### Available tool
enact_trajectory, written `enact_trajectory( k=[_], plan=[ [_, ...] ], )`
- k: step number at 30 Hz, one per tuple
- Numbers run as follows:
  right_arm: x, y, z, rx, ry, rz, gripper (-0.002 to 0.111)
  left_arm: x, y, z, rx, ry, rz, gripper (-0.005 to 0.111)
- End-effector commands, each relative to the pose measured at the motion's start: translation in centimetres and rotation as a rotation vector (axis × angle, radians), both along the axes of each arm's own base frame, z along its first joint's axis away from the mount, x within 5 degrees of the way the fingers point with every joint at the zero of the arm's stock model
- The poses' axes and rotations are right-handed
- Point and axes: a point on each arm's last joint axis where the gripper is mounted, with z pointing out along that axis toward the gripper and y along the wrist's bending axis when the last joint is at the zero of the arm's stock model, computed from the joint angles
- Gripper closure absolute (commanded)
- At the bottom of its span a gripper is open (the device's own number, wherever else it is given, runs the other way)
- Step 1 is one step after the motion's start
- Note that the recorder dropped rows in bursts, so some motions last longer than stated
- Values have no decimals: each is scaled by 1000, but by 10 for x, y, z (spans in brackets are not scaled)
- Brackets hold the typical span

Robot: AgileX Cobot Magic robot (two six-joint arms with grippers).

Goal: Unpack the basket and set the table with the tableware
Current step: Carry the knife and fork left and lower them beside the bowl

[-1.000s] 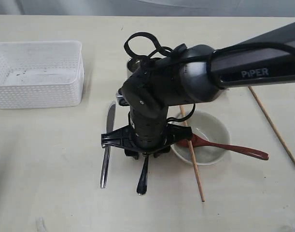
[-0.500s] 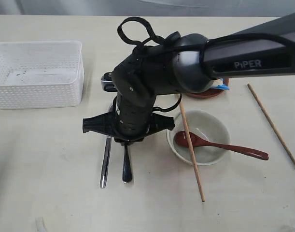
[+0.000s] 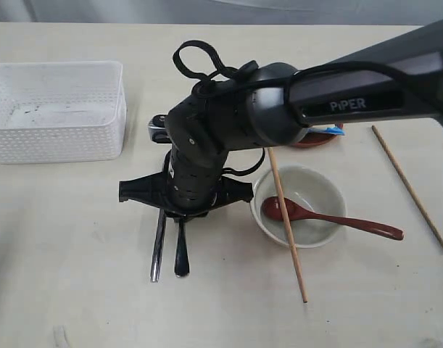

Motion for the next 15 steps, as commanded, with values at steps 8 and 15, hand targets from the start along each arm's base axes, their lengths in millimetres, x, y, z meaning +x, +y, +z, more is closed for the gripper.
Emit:
enact_trajectory(
  k=[8, 15],
  plan=[
    [0, -1, -3, -19, 7, 27, 102, 0, 0, 0, -11, -8, 1, 107],
    [-1, -3, 8, -14, -4, 33, 65, 0, 0, 0, -11, -8, 1, 107]
  ],
)
